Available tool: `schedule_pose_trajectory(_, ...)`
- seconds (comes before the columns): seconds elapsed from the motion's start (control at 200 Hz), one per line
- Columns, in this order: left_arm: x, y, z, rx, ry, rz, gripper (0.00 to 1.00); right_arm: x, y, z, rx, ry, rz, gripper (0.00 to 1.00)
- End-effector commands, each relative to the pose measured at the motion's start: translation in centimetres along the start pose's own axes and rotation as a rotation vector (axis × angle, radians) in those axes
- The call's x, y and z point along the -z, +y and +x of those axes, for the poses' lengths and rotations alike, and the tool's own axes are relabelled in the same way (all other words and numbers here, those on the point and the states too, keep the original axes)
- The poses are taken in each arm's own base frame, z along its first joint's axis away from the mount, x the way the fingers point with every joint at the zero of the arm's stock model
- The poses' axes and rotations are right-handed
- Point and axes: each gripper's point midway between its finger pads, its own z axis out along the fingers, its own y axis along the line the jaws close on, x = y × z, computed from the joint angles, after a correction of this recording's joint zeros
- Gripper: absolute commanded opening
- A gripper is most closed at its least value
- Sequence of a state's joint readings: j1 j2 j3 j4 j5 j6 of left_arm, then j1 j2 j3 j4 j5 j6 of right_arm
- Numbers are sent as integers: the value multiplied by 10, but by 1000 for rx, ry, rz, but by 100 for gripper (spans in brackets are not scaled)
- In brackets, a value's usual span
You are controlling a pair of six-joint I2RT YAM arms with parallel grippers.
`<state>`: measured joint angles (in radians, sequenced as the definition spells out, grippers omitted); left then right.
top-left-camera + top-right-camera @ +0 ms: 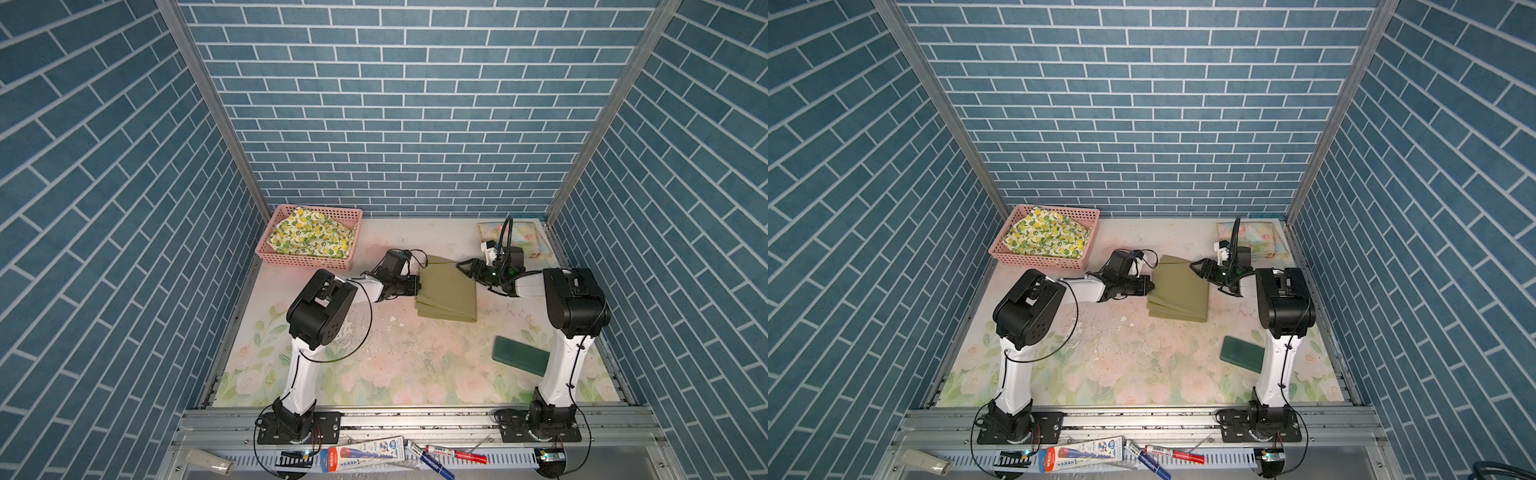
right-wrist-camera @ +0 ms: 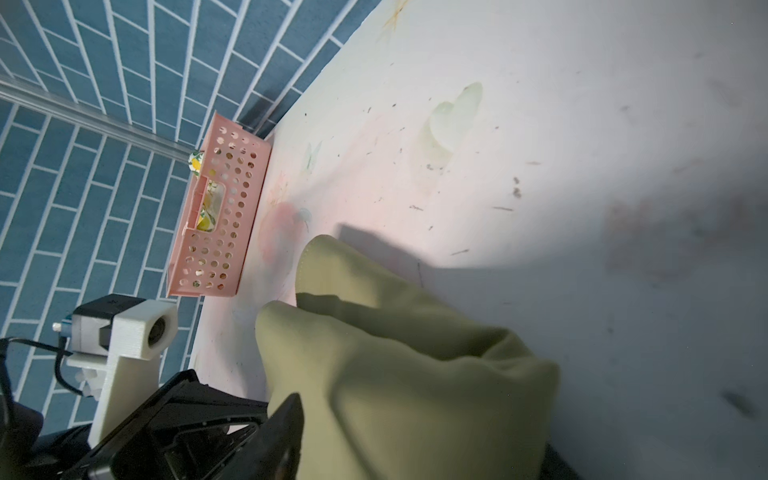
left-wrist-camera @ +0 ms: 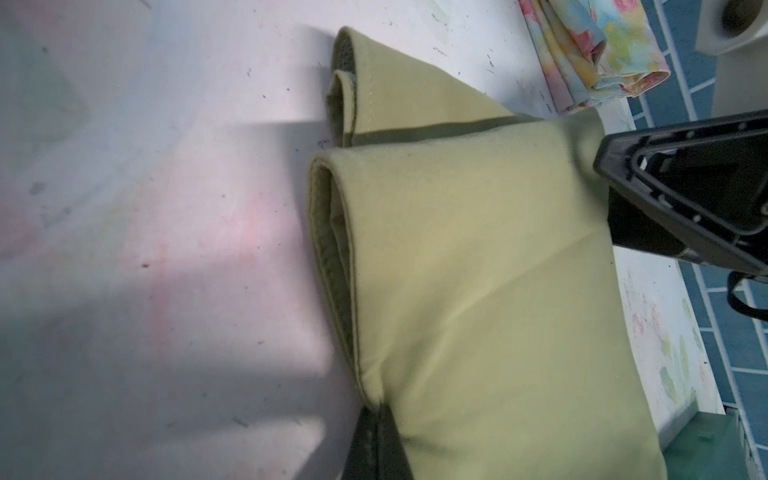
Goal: Fold and stack the skirts
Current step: 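Grasp the folded olive skirt with the right gripper and lift it, then carry the olive skirt with the right gripper toward the floral skirt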
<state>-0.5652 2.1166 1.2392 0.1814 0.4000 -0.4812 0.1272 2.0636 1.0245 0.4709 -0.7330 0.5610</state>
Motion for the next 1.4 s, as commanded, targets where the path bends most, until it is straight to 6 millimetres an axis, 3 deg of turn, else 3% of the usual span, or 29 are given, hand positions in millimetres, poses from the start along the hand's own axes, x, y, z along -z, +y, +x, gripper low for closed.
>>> schedule_pose_trajectory(0.0, -12, 23, 42, 27, 121, -69, 0, -13, -33, 74, -134, 202, 91, 55)
schedule_pose_trajectory(0.205, -13, 25, 42, 30, 122, -67, 0, -8, -2, 45, -24, 115, 49, 0)
schedule_pose_trajectory(0.315, -11, 22, 38, 30, 116, -61, 0, -3, 20, 21, 46, 57, 50, 0)
schedule_pose_trajectory(0.455, 2, 12, 16, 5, 49, -41, 0, 11, 36, -16, 100, 21, 132, 0)
schedule_pose_trajectory(0.49, 7, 9, 10, -5, 27, -33, 10, 15, 41, -27, 121, 14, 146, 0)
schedule_pose_trajectory(0.555, 15, 5, -1, -11, -14, -12, 45, 20, 47, -43, 159, 8, 186, 0)
schedule_pose_trajectory(0.58, 19, 3, -5, -9, -26, -4, 54, 22, 49, -49, 174, 9, 196, 0)
schedule_pose_trajectory(0.635, 25, 2, -14, -8, -52, 5, 65, 26, 50, -65, 198, -3, 230, 0)
schedule_pose_trajectory(0.725, 32, -1, -23, -21, -86, 15, 75, 31, 53, -89, 227, -15, 249, 0)
schedule_pose_trajectory(0.97, 33, -5, -36, -20, -122, 67, 78, 47, 53, -152, 333, -46, 338, 0)
schedule_pose_trajectory(1.155, 26, -3, -31, -13, -110, 81, 78, 56, 50, -195, 321, -120, 360, 0)
schedule_pose_trajectory(1.27, 21, 0, -29, -7, -103, 78, 78, 52, 57, -215, 295, -163, 345, 0)
schedule_pose_trajectory(1.325, 19, 0, -29, -4, -100, 79, 78, 54, 71, -225, 293, -189, 320, 0)
schedule_pose_trajectory(1.335, 19, 0, -29, -4, -100, 80, 78, 46, 63, -222, 281, -174, 320, 0)
schedule_pose_trajectory(1.395, 18, 0, -30, -1, -101, 84, 78, 42, 71, -225, 276, -184, 308, 0)
